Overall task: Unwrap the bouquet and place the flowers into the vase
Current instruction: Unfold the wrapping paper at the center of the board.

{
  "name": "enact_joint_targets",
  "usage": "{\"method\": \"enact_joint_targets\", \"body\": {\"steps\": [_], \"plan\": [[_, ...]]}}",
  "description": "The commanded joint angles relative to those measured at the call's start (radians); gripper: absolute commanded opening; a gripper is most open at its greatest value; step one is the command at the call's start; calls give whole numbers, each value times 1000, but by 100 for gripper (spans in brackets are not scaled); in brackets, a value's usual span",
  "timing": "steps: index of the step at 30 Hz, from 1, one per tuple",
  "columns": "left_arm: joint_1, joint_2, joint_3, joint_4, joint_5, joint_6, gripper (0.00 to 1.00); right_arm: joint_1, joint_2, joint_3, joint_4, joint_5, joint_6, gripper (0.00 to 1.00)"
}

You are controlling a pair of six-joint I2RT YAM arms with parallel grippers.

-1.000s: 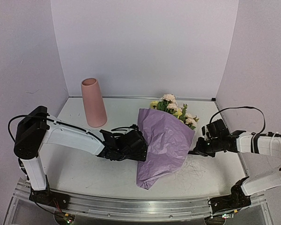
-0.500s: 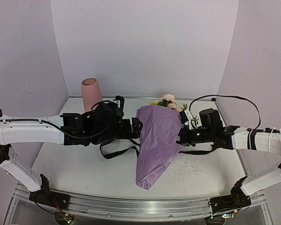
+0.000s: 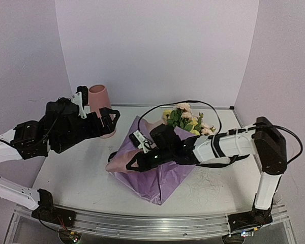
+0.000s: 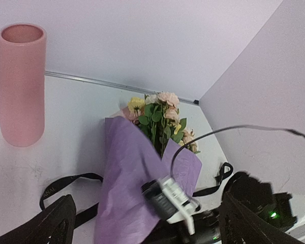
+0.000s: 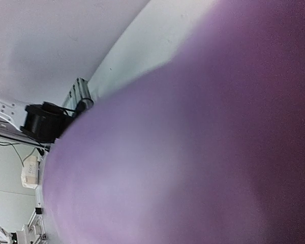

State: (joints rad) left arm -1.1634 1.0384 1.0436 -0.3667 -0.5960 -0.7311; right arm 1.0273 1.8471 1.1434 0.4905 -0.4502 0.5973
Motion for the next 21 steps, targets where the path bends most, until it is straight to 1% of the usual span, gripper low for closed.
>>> {"method": "enact_joint_targets", "body": {"steps": [1, 3, 6, 8, 13, 16, 18, 20, 21], "plan": [[8, -95, -39, -42, -83, -8, 99, 57, 141, 139, -85, 70, -5, 0], [7, -115, -55, -46, -89, -14, 100, 67, 186, 175, -113, 79, -5, 0], [7, -123, -67, -56, -92, -20, 99, 77, 183, 171, -120, 99, -9, 0], [8, -116, -71, -59, -92, -23, 100, 80, 139, 147, -121, 137, -24, 0], [7, -66, -65, -60, -88, -28, 100, 79, -8, 74, -129, 283, -69, 4], [8, -17, -51, -60, -73, -24, 100, 79, -74, 43, -171, 386, -86, 9], [9, 16, -40, -58, -60, -24, 100, 79, -95, 51, -250, 486, -85, 12], [8, 61, -27, -58, -45, -24, 99, 80, -96, 83, -349, 581, -82, 26], [8, 88, -21, -58, -37, -25, 100, 80, -94, 98, -389, 613, -81, 30]]}}
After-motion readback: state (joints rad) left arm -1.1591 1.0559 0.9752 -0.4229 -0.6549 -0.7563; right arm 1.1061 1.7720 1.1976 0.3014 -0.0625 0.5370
